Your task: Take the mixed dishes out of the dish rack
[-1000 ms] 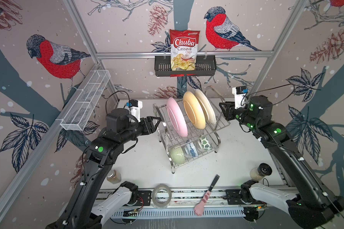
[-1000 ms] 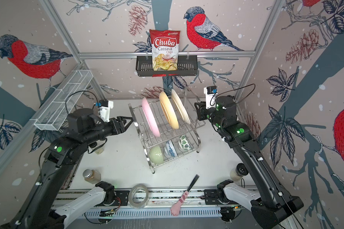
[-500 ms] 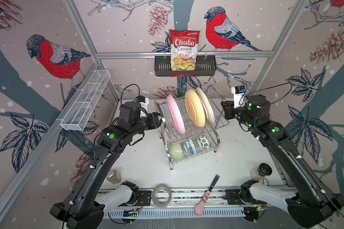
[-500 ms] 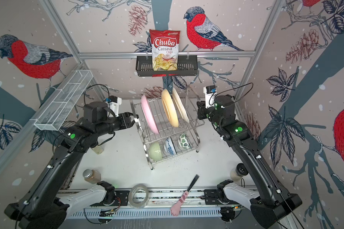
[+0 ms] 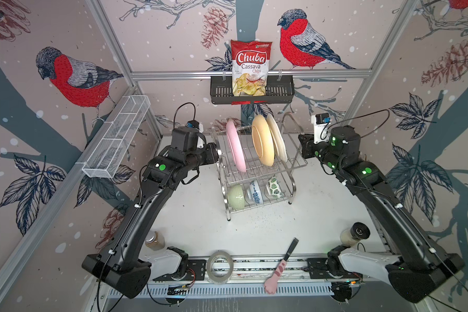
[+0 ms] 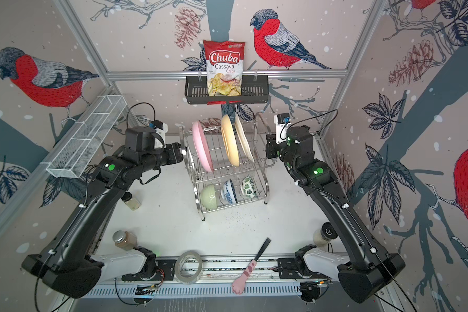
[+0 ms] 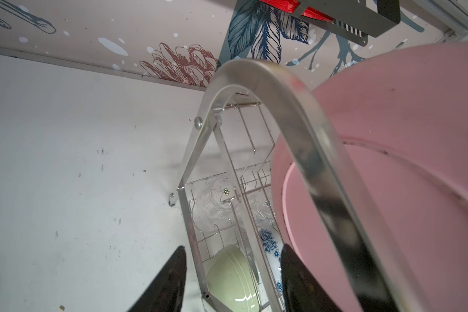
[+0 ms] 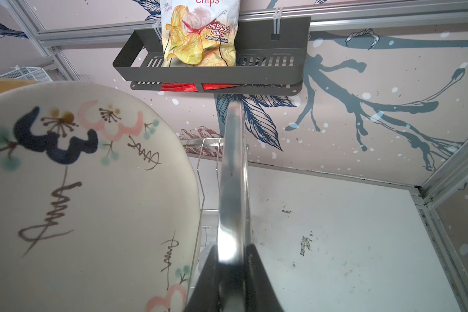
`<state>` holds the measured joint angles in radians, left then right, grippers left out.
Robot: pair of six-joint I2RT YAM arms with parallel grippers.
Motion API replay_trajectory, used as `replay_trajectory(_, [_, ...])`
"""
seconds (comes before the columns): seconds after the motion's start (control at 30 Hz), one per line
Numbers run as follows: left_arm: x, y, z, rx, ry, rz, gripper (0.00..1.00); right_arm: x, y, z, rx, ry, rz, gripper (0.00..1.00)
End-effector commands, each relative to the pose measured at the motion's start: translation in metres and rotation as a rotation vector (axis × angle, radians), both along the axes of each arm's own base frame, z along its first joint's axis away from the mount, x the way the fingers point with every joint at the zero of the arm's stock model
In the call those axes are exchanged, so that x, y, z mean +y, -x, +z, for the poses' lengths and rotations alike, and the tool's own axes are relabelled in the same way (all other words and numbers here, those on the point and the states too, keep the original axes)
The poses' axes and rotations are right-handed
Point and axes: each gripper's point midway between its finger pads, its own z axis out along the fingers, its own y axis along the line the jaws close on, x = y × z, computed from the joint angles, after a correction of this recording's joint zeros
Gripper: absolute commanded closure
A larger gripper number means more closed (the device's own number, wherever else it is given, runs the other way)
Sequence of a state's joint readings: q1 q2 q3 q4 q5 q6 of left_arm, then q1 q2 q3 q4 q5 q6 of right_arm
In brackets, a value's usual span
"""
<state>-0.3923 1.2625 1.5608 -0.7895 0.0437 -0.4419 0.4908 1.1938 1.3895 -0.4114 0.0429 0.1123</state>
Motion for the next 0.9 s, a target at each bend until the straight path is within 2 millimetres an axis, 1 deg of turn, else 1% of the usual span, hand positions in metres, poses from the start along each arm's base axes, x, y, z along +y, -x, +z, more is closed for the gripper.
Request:
replay_trajectory(0.0, [-0.024,-0.015,0.034,-0.126,0.112,-0.145,0.45,0.039,0.013,0.005,0.04,-0.107,0.185,0.86])
replay_trajectory(0.13, [-0.019,-0.032,0.036,-0.136,0.102,-0.136,0.46,0.044,0.003,0.005,0.041,-0.104,0.185,0.86])
replay_trajectory(0.17, [-0.02,-0.035,0.036,-0.135,0.098,-0.139,0.46,0.046,-0.002,0.001,0.051,-0.099,0.182,0.86])
replay_trajectory(0.33, [-0.028,-0.056,0.034,-0.122,0.086,-0.155,0.46,0.052,-0.019,-0.002,0.049,-0.082,0.167,0.87])
replay_trajectory(0.53, [-0.034,-0.077,0.042,-0.134,0.066,-0.161,0.46,0.056,-0.039,0.0,0.04,-0.075,0.147,0.88])
replay_trajectory(0.73, [-0.036,-0.101,0.044,-0.133,0.052,-0.156,0.47,0.056,-0.056,0.002,0.038,-0.083,0.144,0.88])
replay_trajectory(0.87, [-0.035,-0.121,0.042,-0.132,0.055,-0.146,0.46,0.051,-0.068,0.002,0.04,-0.095,0.135,0.88])
